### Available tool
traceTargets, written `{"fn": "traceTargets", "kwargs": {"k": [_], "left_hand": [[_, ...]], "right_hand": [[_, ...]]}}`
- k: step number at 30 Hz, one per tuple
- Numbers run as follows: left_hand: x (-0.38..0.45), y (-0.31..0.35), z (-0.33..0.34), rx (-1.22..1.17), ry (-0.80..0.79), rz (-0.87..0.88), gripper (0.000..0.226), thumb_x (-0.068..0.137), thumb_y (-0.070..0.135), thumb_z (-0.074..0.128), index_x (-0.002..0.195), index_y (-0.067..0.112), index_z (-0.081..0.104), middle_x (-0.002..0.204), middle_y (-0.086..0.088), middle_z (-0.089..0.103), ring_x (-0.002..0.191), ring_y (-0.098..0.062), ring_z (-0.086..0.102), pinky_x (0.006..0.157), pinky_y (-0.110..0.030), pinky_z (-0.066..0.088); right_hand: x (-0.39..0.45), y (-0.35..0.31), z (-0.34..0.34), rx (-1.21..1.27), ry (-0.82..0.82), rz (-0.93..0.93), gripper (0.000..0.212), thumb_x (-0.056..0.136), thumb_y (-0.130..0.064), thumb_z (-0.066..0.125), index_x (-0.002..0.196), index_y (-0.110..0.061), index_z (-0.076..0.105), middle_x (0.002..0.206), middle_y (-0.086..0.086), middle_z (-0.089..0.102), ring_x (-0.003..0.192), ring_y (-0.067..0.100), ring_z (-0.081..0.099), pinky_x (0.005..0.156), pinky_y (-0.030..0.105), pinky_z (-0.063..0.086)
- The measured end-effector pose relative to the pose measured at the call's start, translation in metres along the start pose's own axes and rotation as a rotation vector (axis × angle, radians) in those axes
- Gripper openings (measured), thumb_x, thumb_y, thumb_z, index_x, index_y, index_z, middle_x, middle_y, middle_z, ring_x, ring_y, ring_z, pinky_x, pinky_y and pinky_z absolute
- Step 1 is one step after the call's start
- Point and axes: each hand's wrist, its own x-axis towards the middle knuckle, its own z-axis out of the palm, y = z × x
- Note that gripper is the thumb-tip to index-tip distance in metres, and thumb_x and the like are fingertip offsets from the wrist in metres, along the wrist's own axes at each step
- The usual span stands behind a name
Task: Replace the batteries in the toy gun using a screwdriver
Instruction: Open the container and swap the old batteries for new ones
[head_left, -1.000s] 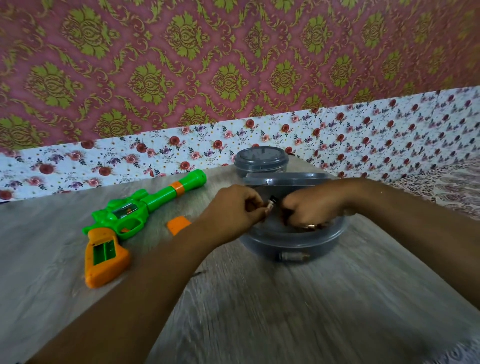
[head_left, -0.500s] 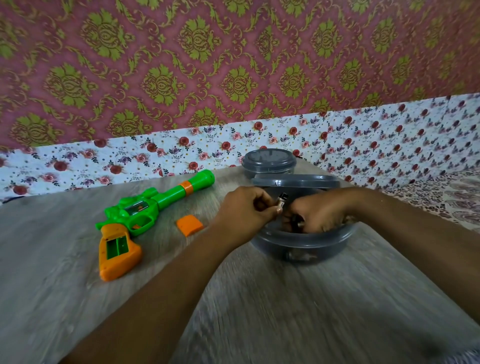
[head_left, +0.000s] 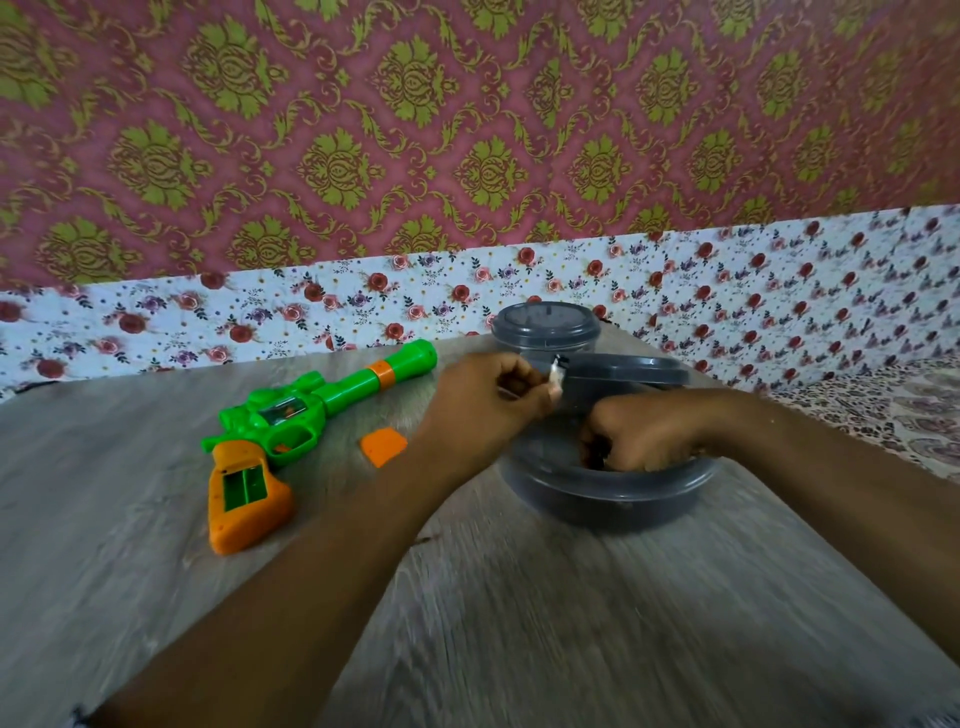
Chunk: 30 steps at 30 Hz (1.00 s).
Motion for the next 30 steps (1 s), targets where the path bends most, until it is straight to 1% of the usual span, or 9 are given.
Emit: {"fn": "traceTargets", "kwargs": {"k": [5,7,9,13,19,22,24,27,30], "left_hand": [[-0.007,0.013,-0.053,-0.055,0.063,0.063,0.006,0.084,0.025,0.067,0.078,0.026,0.066,0.077,0.006,0.071,0.070,-0.006,0.069,0.076,-0.019,0.054],[-0.014,0.009,-0.071,-0.042,0.069,0.054,0.007,0.084,0.024,0.067,0.077,0.026,0.066,0.077,0.005,0.071,0.066,-0.001,0.067,0.072,-0.012,0.052],[-0.023,0.000,-0.086,-0.022,0.093,0.035,0.009,0.084,0.021,0.067,0.076,0.023,0.066,0.074,0.006,0.070,0.061,0.005,0.064,0.064,-0.003,0.047],[-0.040,-0.020,-0.094,-0.047,0.094,-0.040,0.008,0.084,0.018,0.067,0.076,0.019,0.068,0.071,0.007,0.071,0.060,0.003,0.064,0.061,-0.003,0.047],[-0.061,-0.042,-0.090,-0.072,0.094,-0.113,0.015,0.081,0.017,0.070,0.071,0.026,0.066,0.064,0.011,0.070,0.061,0.000,0.066,0.063,-0.008,0.050],[-0.069,-0.047,-0.083,-0.082,0.070,-0.155,0.011,0.082,0.018,0.070,0.073,0.023,0.066,0.065,0.008,0.071,0.062,-0.002,0.067,0.063,-0.010,0.050],[-0.074,-0.049,-0.078,-0.064,0.044,-0.159,0.011,0.082,0.018,0.070,0.073,0.023,0.066,0.067,0.007,0.071,0.063,-0.003,0.067,0.065,-0.012,0.050],[-0.079,-0.049,-0.071,0.002,-0.010,-0.161,0.006,0.082,0.020,0.069,0.078,0.023,0.067,0.075,0.005,0.072,0.070,-0.007,0.067,0.068,-0.014,0.050],[-0.080,-0.052,-0.069,0.064,-0.017,-0.140,0.001,0.082,0.021,0.070,0.082,0.022,0.068,0.080,0.006,0.073,0.073,-0.006,0.067,0.068,-0.016,0.049]], "right_hand": [[-0.007,0.002,-0.005,0.099,0.204,-0.068,0.013,0.085,-0.018,0.058,0.086,-0.015,0.071,0.085,0.006,0.069,0.074,0.016,0.060,0.070,0.032,0.050],[-0.008,-0.002,-0.012,0.111,0.224,-0.088,0.012,0.085,-0.016,0.059,0.089,-0.015,0.071,0.089,0.004,0.069,0.082,0.017,0.062,0.078,0.034,0.051],[-0.004,-0.011,-0.012,0.014,0.150,-0.082,0.010,0.083,-0.014,0.062,0.090,-0.016,0.069,0.090,0.002,0.068,0.085,0.017,0.061,0.077,0.032,0.050],[0.009,-0.018,-0.003,-0.175,-0.026,0.044,0.016,0.081,-0.005,0.056,0.092,-0.013,0.064,0.089,0.007,0.063,0.079,0.021,0.056,0.066,0.033,0.045],[0.012,-0.018,-0.007,-0.138,-0.086,0.081,0.018,0.080,-0.011,0.064,0.098,-0.014,0.064,0.099,0.009,0.065,0.086,0.027,0.060,0.070,0.038,0.049],[0.007,-0.018,-0.014,-0.062,-0.167,0.109,0.025,0.077,-0.014,0.071,0.100,-0.013,0.063,0.100,0.009,0.060,0.084,0.022,0.052,0.069,0.033,0.042],[0.007,-0.020,-0.014,-0.130,-0.204,0.131,0.022,0.078,-0.012,0.070,0.097,-0.016,0.060,0.104,0.008,0.058,0.088,0.021,0.052,0.070,0.032,0.043],[0.008,-0.021,-0.013,-0.201,-0.205,0.130,0.020,0.078,-0.013,0.069,0.094,-0.020,0.058,0.103,0.004,0.057,0.090,0.018,0.053,0.070,0.026,0.046],[0.007,-0.017,-0.015,-0.099,-0.121,0.084,0.019,0.078,-0.005,0.063,0.093,-0.016,0.062,0.102,0.007,0.060,0.090,0.019,0.054,0.072,0.029,0.046]]}}
